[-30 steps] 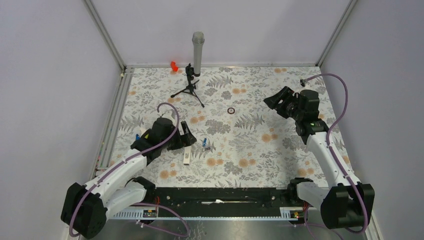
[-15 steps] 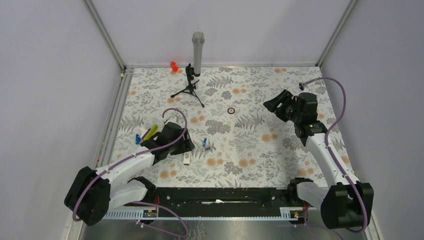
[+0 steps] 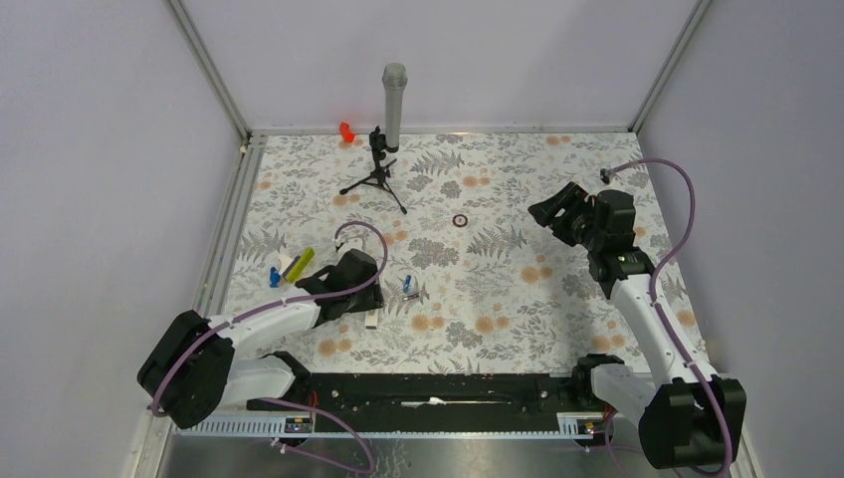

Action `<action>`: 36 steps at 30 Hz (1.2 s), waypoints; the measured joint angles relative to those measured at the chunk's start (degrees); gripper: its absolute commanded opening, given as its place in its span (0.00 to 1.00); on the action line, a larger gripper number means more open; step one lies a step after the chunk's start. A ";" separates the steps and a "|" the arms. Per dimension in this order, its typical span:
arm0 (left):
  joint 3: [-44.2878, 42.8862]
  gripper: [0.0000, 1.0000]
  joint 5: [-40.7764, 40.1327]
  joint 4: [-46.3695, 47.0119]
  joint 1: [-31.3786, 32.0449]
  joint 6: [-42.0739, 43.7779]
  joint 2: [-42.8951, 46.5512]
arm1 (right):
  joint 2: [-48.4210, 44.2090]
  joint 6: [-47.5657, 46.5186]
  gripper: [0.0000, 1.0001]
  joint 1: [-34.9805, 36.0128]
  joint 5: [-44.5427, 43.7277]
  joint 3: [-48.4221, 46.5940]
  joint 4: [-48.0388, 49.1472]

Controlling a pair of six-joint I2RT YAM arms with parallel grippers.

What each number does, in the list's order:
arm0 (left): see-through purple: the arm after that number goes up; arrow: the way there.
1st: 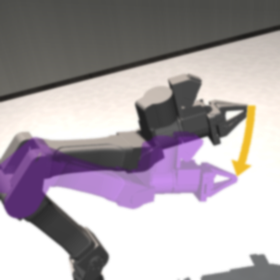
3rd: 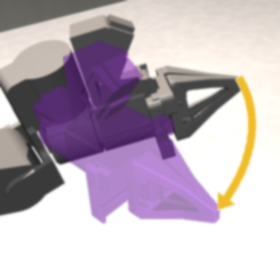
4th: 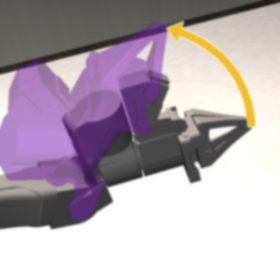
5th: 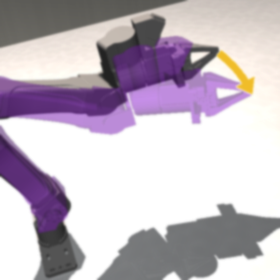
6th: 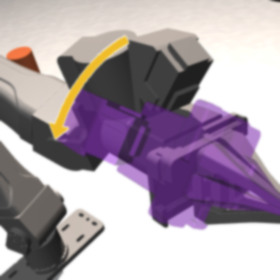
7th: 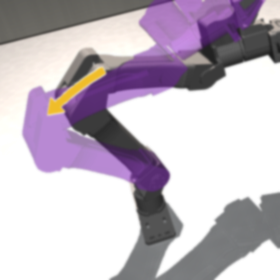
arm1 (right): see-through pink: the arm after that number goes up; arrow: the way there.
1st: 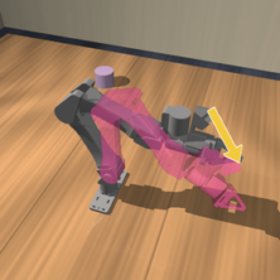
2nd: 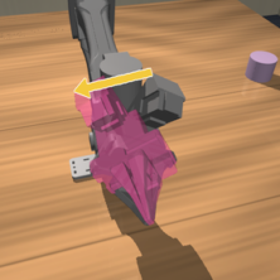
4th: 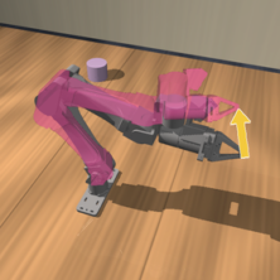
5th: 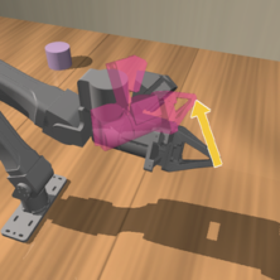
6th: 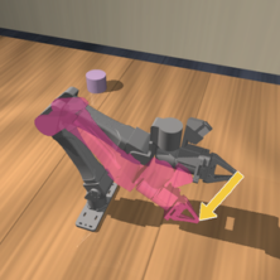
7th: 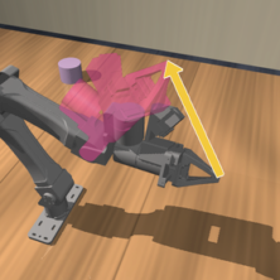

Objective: Load the batteries into the remote control
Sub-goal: Pick up the remote control from the center of the board, then adjust the remote control.

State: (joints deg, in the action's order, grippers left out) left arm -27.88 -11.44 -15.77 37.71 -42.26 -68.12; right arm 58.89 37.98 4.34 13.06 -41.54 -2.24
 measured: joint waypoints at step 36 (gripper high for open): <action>-26.14 0.00 60.70 3.96 -7.67 12.22 -0.61 | 1.40 1.01 1.00 17.14 33.27 1.70 33.79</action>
State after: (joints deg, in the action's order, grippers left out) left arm -54.02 49.25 -11.81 30.04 -30.04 -68.73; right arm 60.29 38.98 21.47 46.33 -39.83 31.55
